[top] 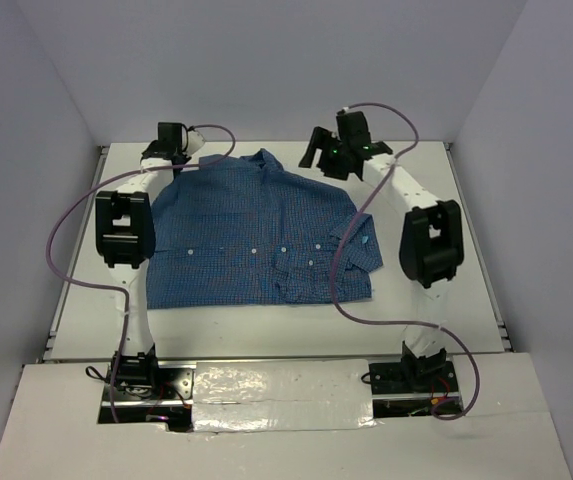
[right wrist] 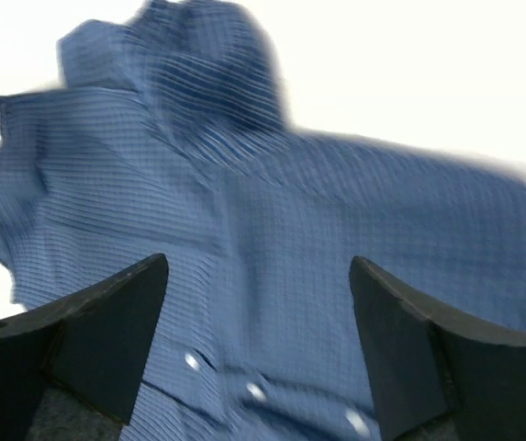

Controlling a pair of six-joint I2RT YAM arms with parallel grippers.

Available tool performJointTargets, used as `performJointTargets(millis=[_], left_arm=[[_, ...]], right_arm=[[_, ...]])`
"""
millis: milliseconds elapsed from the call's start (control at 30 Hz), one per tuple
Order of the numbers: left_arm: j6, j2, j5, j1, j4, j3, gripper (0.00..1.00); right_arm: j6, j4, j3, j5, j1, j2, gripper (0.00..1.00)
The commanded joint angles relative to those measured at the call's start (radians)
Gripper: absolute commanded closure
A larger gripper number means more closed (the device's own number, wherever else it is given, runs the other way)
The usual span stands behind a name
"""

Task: Fold and stack the long sleeve shirts
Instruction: Fold the shirt

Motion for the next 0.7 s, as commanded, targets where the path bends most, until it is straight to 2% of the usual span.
performJointTargets(millis=[0, 67, 133, 167, 200, 233, 267, 300, 333, 433, 500, 667], left_arm=[[0.009, 0.009, -0.064, 0.012, 0.083, 0.025, 0.32], [-0.032, -0.023, -0.052, 0.03, 0.06, 0.022, 0.3], [-0.155, -0.055, -0.017, 0.052, -0.055, 0.055, 0.28], [-0.209, -0.102, 0.07, 0.078, -0.117, 0.071, 0.27], [-0.325, -0.127, 0.132, 0.095, -0.247, 0.086, 0.21], [-0.376, -0.157, 0.196, 0.115, -0.308, 0.097, 0.2], [-0.416, -0.211, 0.318, 0.151, -0.366, 0.094, 0.2], [-0.478, -0.236, 0.368, 0.168, -0.418, 0.082, 0.19], [-0.5, -0.289, 0.411, 0.187, -0.507, 0.031, 0.19], [-0.534, -0.394, 0.518, 0.245, -0.622, -0.143, 0.17], [-0.554, -0.443, 0.561, 0.291, -0.65, -0.287, 0.16], [-0.559, -0.604, 0.592, 0.385, -0.635, -0.561, 0.13]], right_arm=[[-0.054, -0.028, -0.125, 0.062, -0.026, -0.174, 0.12], [-0.068, -0.06, -0.228, 0.091, -0.037, -0.266, 0.09], [-0.065, -0.073, -0.314, 0.103, -0.061, -0.367, 0.04], [-0.059, -0.074, -0.408, 0.105, -0.07, -0.405, 0.04], [-0.056, -0.076, -0.456, 0.105, -0.084, -0.439, 0.02], [-0.053, -0.079, -0.501, 0.103, -0.089, -0.505, 0.02], [-0.045, -0.089, -0.585, 0.102, -0.095, -0.536, 0.02], [-0.036, -0.094, -0.63, 0.093, -0.105, -0.562, 0.03], [-0.024, -0.097, -0.67, 0.082, -0.109, -0.614, 0.04], [0.032, -0.088, -0.875, 0.039, -0.113, -0.707, 0.11], [0.068, -0.096, -0.938, 0.027, -0.112, -0.77, 0.21], [0.115, -0.088, -1.107, 0.037, -0.115, -0.874, 0.22]])
